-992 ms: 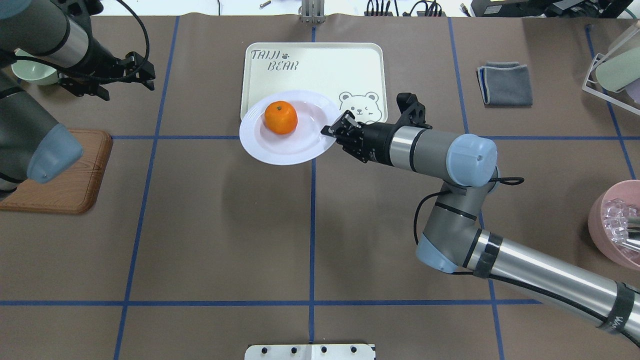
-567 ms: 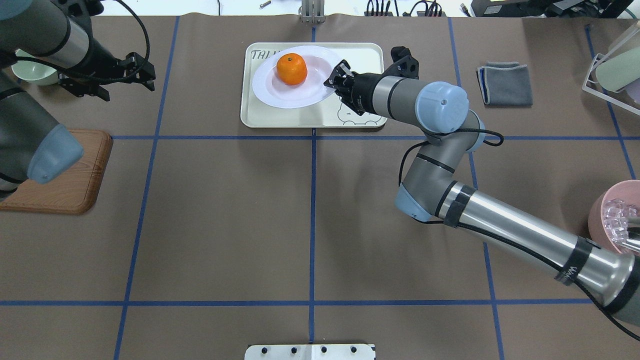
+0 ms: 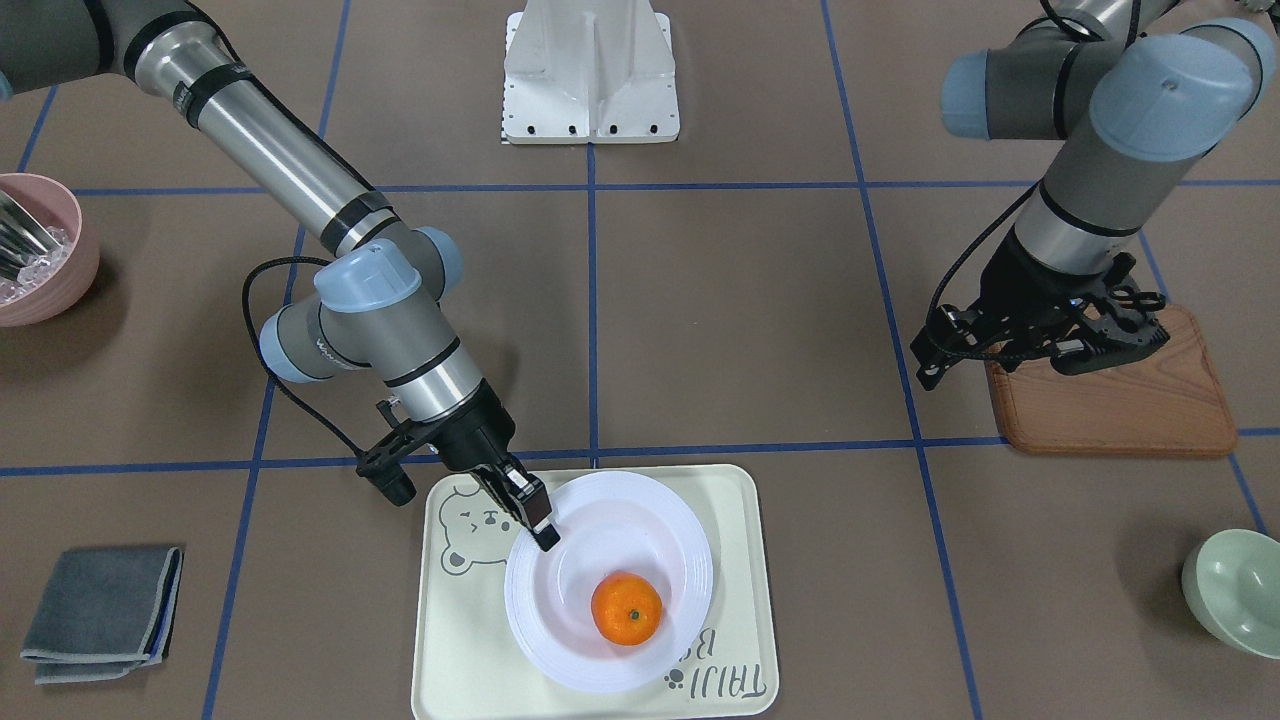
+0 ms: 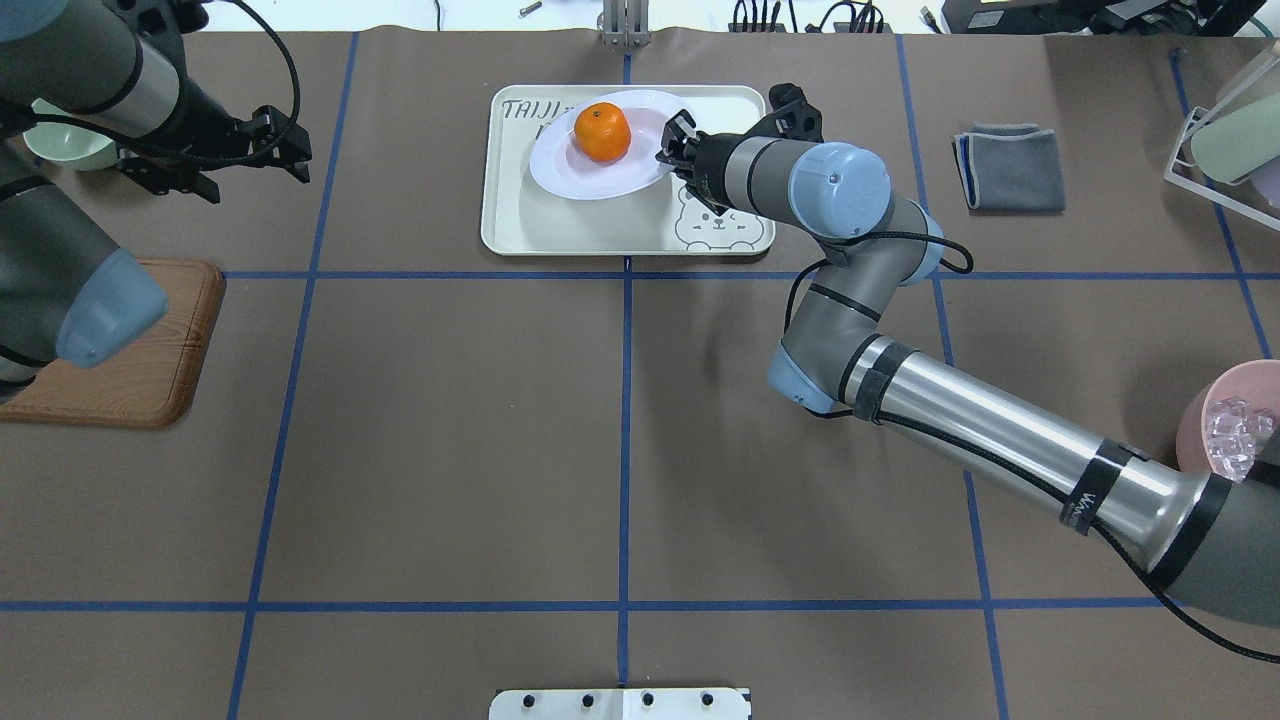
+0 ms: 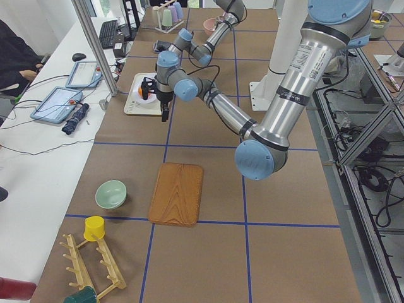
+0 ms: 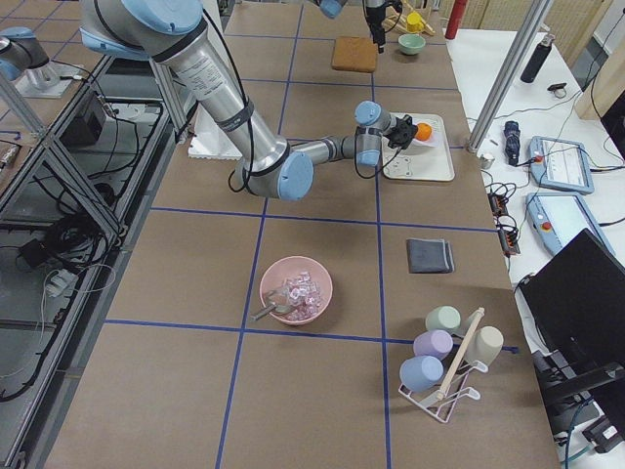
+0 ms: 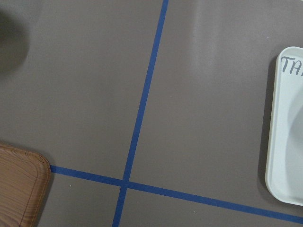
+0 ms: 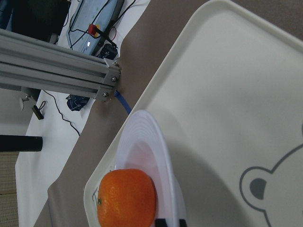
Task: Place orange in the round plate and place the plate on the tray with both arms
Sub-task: 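Release the plate and retract the right arm away from the tray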
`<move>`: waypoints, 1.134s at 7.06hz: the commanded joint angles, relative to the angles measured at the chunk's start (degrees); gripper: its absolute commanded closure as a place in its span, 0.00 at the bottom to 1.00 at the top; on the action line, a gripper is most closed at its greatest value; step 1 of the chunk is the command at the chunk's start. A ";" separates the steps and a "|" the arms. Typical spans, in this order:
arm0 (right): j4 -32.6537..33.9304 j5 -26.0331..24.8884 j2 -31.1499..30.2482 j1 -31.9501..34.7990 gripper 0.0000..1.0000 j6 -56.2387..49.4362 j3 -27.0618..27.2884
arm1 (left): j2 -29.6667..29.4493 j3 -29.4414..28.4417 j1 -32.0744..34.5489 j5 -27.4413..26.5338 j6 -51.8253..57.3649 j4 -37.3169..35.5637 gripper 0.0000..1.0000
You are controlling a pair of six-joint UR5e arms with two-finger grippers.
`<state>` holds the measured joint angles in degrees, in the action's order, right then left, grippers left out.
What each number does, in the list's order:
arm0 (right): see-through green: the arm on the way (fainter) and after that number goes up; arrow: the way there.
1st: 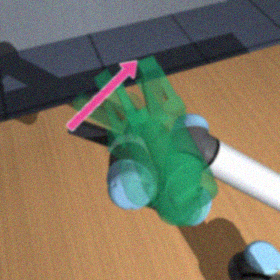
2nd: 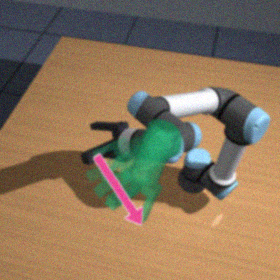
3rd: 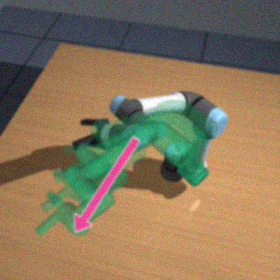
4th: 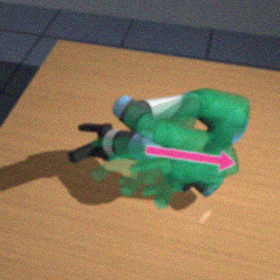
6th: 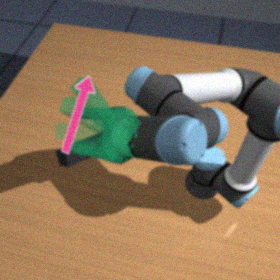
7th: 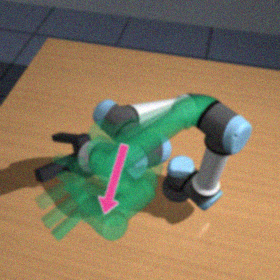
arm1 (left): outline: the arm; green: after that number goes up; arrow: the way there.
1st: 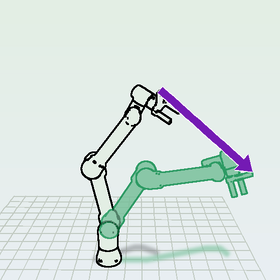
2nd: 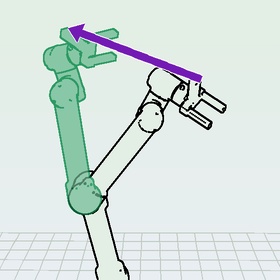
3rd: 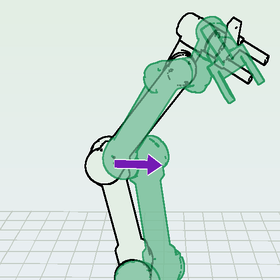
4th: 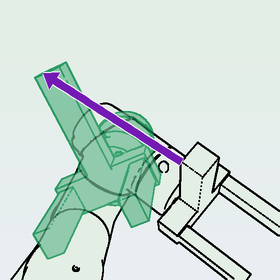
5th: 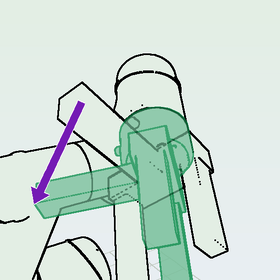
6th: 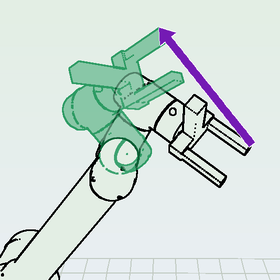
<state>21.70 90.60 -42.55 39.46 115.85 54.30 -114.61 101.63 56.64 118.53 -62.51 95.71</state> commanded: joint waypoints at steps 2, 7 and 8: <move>0.10 0.36 -3.21 1.14 0.00 -2.10 1.23 | 0.00 -0.21 -0.21 -0.05 -0.33 0.00 0.02; 44.03 31.19 -20.59 20.53 0.00 -45.71 33.58 | 0.52 0.40 -0.03 0.04 -0.24 0.00 0.02; 49.70 31.22 -29.51 22.23 0.00 -56.33 42.73 | 3.40 1.80 0.05 0.04 0.36 0.70 0.02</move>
<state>61.52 119.30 -63.14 57.99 72.24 85.72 -113.59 102.16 56.58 118.56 -62.62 95.86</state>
